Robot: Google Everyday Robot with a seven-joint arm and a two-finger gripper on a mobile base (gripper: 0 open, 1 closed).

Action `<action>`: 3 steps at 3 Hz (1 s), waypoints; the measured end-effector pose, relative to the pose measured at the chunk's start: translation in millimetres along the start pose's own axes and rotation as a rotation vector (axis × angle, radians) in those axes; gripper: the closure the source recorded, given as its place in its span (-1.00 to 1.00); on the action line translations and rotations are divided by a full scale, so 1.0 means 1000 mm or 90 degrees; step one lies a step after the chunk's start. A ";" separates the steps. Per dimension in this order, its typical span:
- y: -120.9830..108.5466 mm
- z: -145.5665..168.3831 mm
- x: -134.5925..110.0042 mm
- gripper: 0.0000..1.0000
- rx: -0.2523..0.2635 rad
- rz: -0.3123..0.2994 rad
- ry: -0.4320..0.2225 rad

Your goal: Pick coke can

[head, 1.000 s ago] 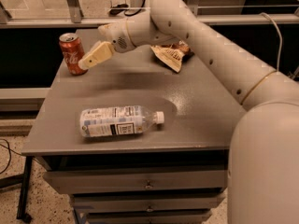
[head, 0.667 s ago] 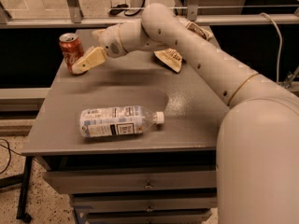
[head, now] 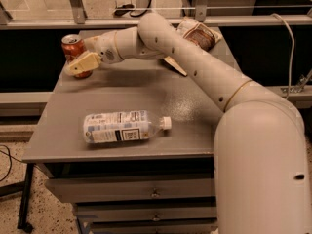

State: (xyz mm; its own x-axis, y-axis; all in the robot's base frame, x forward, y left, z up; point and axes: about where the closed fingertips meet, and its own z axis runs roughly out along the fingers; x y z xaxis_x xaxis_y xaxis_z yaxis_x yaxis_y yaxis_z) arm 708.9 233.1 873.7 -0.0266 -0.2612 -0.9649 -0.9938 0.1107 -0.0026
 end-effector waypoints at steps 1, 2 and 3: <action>0.004 0.014 -0.006 -0.20 -0.008 0.017 -0.023; 0.005 0.008 -0.016 0.28 -0.004 0.015 -0.037; 0.002 -0.025 -0.028 0.73 0.020 0.030 -0.052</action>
Offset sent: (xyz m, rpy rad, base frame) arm -0.0014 0.0000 0.0278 0.0843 0.0047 -0.0207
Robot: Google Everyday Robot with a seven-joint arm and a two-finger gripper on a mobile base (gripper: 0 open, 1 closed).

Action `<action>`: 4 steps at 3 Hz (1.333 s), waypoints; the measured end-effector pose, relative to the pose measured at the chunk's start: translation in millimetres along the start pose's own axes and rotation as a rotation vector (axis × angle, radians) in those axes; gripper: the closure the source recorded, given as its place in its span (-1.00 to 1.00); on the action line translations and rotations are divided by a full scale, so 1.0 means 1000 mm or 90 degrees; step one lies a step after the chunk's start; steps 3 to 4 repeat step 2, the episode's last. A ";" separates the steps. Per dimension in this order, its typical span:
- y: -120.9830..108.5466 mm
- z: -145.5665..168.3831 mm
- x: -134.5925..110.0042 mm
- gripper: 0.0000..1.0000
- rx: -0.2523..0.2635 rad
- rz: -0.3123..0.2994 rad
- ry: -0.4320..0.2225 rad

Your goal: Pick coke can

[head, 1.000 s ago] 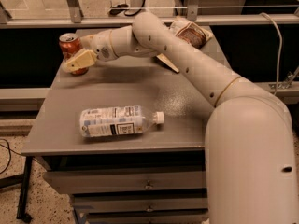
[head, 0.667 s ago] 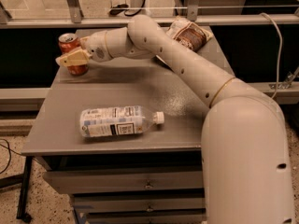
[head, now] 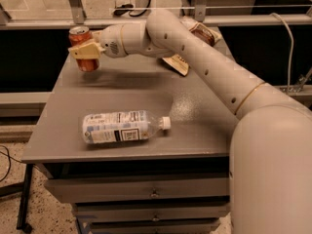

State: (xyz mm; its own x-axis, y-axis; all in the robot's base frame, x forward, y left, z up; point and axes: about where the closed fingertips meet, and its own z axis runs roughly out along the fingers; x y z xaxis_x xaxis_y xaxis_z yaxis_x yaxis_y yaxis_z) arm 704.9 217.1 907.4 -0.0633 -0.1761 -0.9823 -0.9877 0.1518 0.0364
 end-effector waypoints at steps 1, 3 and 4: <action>0.000 -0.041 -0.024 1.00 0.023 0.018 -0.038; -0.002 -0.047 -0.025 1.00 0.027 0.020 -0.041; -0.002 -0.047 -0.025 1.00 0.027 0.020 -0.041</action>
Offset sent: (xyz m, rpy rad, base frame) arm -0.0036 -0.0322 0.0279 0.0544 0.0109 -0.0386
